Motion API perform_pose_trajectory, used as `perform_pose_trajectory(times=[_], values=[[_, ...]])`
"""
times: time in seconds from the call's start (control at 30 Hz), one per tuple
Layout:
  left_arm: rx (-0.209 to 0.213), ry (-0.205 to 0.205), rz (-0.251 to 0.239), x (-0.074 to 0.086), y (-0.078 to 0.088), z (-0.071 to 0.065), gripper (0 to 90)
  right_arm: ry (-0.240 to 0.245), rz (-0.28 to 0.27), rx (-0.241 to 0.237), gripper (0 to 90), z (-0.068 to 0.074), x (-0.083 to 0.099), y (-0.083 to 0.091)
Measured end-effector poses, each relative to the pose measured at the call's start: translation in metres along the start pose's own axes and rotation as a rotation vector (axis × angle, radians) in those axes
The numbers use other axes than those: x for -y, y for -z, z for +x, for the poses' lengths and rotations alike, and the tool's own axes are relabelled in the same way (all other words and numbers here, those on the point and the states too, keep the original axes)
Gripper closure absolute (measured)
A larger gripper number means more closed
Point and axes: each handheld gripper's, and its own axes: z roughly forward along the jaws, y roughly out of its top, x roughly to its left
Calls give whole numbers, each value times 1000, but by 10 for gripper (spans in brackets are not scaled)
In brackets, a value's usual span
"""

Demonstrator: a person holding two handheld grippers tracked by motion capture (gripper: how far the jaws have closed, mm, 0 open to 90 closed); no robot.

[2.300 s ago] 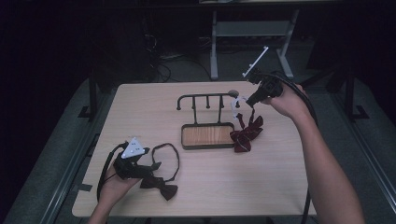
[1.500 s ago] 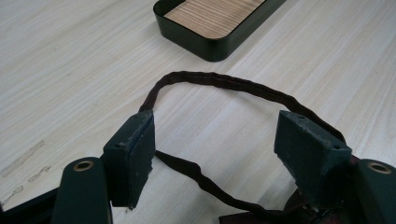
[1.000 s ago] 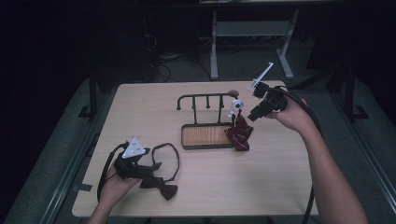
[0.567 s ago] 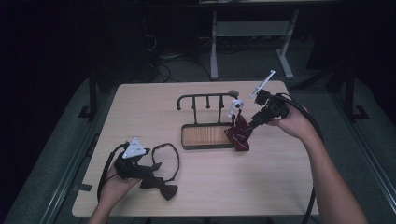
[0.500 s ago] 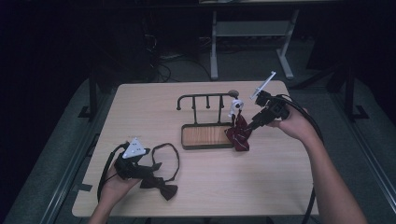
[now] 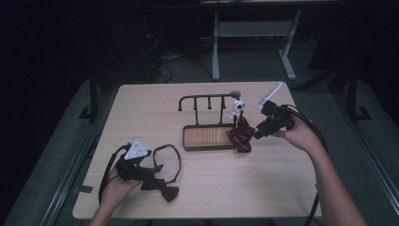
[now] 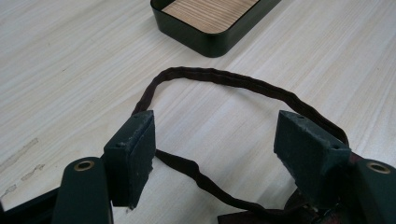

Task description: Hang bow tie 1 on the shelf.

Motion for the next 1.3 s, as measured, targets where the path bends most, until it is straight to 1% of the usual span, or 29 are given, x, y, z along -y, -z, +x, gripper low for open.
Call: perform_pose_trajectory(times=[0.2, 0.37, 0.43, 0.57, 0.7, 0.8, 0.87, 1.03, 1.07, 1.17, 1.23, 1.3], values=[[10, -1, 2, 0, -1, 0, 317, 1, -10, -8, 503, 4, 9, -6], [11, 0, 8, 0, -1, 0, 322, -4, -26, -11, 487, 7, 15, -10], [9, 1, 0, 0, -1, 0, 322, -3, -36, -16, 482, 9, 18, -12], [8, 5, 3, 0, -1, 1, 326, -4, -37, -23, 461, 12, 22, -19], [6, 5, 2, 0, -1, 1, 334, -16, -47, -20, 425, 13, 26, -21], [9, 13, -2, 0, -1, 1, 335, -16, -51, -22, 419, 14, 29, -23], [7, 14, -3, 1, 0, 1, 335, -21, -41, -18, 404, 14, 30, -24], [5, 16, 0, 1, 0, 2, 335, -30, -52, -29, 405, 18, 36, -29], [5, 20, -3, 1, -1, 1, 335, -31, -50, -31, 403, 18, 37, -30], [4, 13, 2, 1, 0, 3, 335, -32, -30, -29, 392, 19, 39, -35], [2, 18, 2, 1, 1, 3, 335, -28, -38, -41, 396, 19, 40, -36], [-1, 12, 1, 2, 1, 5, 336, -33, -37, -40, 395, 20, 43, -37]])
